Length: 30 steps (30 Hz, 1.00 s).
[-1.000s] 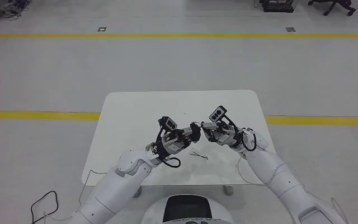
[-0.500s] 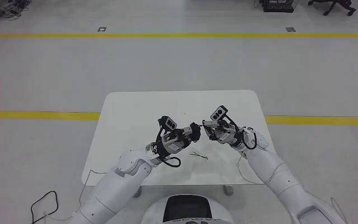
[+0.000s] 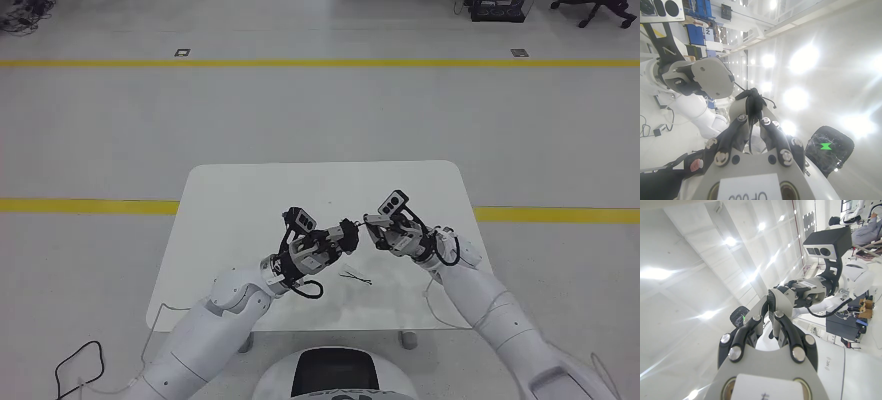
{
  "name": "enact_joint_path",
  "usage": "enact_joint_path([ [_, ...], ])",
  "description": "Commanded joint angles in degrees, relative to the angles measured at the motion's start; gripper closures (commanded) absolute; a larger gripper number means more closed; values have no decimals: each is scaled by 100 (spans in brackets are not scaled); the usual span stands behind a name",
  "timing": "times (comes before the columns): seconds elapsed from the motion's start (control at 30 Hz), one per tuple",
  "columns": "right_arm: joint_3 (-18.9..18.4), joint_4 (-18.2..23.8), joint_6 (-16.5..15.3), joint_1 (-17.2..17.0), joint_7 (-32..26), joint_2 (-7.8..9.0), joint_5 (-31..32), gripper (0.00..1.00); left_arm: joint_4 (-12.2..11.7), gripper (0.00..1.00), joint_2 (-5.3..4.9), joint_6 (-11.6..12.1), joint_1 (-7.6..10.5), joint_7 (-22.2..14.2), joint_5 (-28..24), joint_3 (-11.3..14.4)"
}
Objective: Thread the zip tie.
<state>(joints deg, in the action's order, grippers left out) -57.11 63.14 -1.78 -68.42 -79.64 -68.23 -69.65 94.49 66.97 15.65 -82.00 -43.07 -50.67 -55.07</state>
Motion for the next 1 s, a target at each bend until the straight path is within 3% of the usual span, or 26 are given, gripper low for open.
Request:
enact_joint_path([
  [0.0, -10, -24, 13, 3, 0, -7, 6, 100, 0, 100, 0, 0, 0, 0, 0, 0],
  [0.97, -77, -354, 85, 78, 0, -149, 114, 100, 0, 100, 0, 0, 0, 0, 0, 0],
])
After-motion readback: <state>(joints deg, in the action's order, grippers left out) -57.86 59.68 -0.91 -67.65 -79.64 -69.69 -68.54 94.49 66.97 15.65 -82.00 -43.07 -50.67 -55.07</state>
